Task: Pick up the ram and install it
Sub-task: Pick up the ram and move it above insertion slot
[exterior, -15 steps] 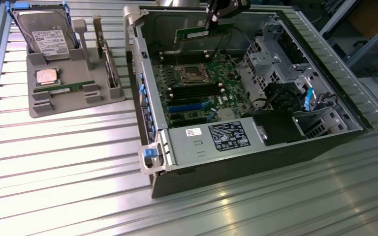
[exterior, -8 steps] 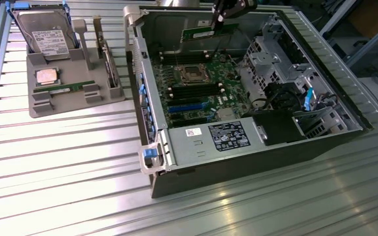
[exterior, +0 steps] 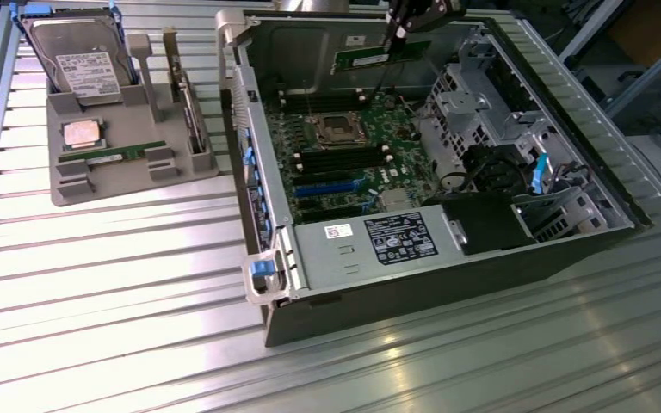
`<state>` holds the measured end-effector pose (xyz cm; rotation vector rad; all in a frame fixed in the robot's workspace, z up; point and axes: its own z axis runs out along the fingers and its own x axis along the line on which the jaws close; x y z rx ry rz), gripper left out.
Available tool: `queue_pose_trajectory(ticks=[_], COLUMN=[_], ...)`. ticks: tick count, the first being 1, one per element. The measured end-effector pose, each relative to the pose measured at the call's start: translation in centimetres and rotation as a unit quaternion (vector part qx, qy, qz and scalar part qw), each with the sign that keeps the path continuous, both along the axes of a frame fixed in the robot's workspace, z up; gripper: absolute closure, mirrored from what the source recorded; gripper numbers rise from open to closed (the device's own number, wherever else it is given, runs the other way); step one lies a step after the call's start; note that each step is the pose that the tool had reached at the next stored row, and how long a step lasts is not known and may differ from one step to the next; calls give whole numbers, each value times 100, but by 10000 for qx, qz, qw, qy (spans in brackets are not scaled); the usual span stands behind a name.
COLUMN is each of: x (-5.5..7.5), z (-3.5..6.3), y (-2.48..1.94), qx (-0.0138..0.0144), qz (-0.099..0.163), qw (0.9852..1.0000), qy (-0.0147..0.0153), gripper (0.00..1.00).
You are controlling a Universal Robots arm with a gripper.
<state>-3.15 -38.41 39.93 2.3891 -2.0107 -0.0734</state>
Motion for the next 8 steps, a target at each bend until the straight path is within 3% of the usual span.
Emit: queue_pose_trajectory(ticks=[8], x=[263], z=[0], y=[0], qx=[0], qz=[0], qw=[10000], qy=[0], gripper=[87])
